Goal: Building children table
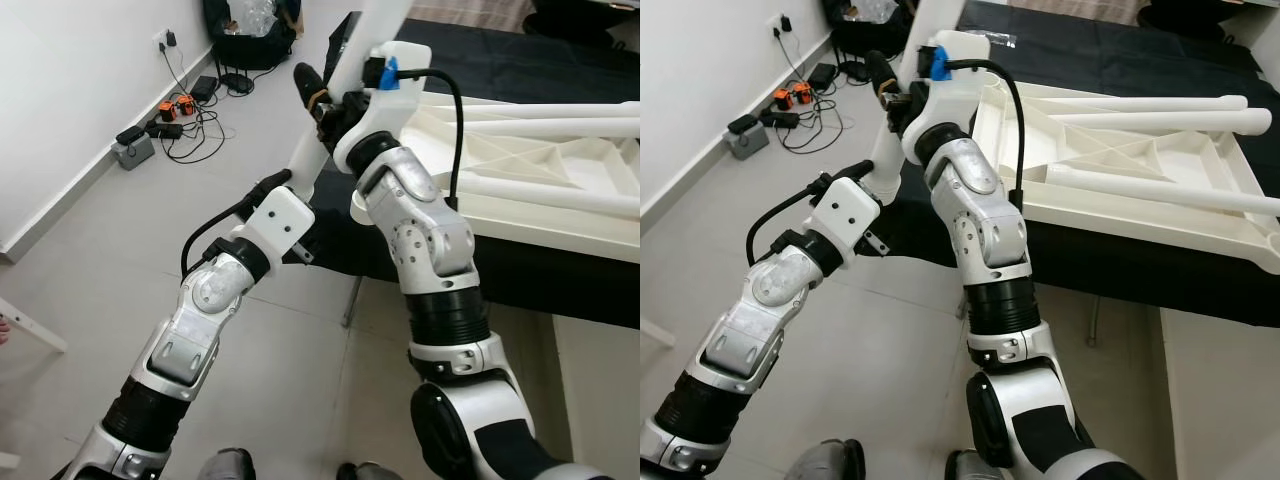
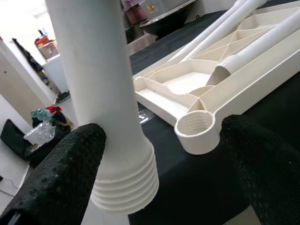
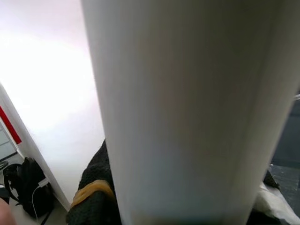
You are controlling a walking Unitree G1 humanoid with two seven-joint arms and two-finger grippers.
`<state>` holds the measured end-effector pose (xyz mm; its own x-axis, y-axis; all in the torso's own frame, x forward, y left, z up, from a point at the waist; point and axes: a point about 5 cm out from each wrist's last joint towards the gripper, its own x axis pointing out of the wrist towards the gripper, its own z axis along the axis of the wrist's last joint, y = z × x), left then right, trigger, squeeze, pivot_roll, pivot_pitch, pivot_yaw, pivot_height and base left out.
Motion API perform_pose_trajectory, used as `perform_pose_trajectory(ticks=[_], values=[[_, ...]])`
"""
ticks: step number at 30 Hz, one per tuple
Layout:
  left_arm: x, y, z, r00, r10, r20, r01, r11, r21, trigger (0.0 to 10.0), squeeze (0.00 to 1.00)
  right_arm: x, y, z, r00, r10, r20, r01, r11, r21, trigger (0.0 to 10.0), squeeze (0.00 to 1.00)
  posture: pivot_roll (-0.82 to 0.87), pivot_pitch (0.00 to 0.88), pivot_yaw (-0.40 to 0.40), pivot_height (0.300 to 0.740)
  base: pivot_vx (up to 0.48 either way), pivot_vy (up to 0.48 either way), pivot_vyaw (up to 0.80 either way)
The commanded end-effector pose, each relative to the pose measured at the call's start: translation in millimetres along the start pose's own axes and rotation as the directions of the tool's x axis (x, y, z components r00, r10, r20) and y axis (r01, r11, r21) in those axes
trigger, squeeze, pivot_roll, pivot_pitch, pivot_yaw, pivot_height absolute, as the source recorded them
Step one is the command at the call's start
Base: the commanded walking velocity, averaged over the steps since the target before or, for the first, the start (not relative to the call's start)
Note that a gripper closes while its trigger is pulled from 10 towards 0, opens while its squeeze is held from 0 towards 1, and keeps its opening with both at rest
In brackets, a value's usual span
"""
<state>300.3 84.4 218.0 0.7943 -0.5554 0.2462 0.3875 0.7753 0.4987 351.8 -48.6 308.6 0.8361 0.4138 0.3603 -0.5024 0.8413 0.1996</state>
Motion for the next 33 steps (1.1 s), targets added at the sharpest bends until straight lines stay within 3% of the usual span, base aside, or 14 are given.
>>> perform_pose_trajectory(ticks=[1, 8, 20, 26, 33], values=[[0.2, -7.3, 2.5, 0.999, -0.031, 0.009, 0.031, 0.999, -0.011, 10.0, 0.00, 1.8, 5.5, 4.3, 0.999, 0.027, 0.023, -0.027, 1.000, 0.009, 10.0, 0.00, 0.00, 0.110, -0.042, 0.740, 0.000, 0.000, 0.00], [0.5, -1.6, -6.1, 1.000, 0.015, -0.022, -0.015, 1.000, 0.013, 10.0, 0.00, 1.6, 9.9, 6.8, 0.998, 0.046, 0.031, -0.047, 0.999, 0.025, 10.0, 0.00, -0.01, 0.094, -0.039, 0.740, 0.000, 0.000, 0.00], [-7.6, -0.6, 6.6, 0.999, 0.045, -0.009, -0.045, 0.999, 0.016, 10.0, 0.00, 0.9, 9.0, 5.5, 0.998, 0.054, 0.028, -0.055, 0.998, 0.022, 10.0, 0.00, 0.00, 0.078, -0.040, 0.740, 0.000, 0.000, 0.00], [-21.9, -0.3, -13.9, 0.994, 0.056, -0.091, -0.055, 0.998, 0.019, 10.0, 0.00, -0.3, 7.0, 7.6, 0.998, 0.053, 0.030, -0.054, 0.998, 0.022, 10.0, 0.00, -0.01, 0.079, -0.038, 0.740, 0.000, 0.000, 0.00], [-28.1, 4.8, -21.7, 0.989, 0.088, -0.122, -0.082, 0.995, 0.056, 10.0, 0.00, -0.5, 3.7, 9.0, 0.999, 0.044, 0.030, -0.045, 0.999, 0.018, 10.0, 0.00, -0.01, 0.077, -0.038, 0.740, 0.000, 0.000, 0.00]])
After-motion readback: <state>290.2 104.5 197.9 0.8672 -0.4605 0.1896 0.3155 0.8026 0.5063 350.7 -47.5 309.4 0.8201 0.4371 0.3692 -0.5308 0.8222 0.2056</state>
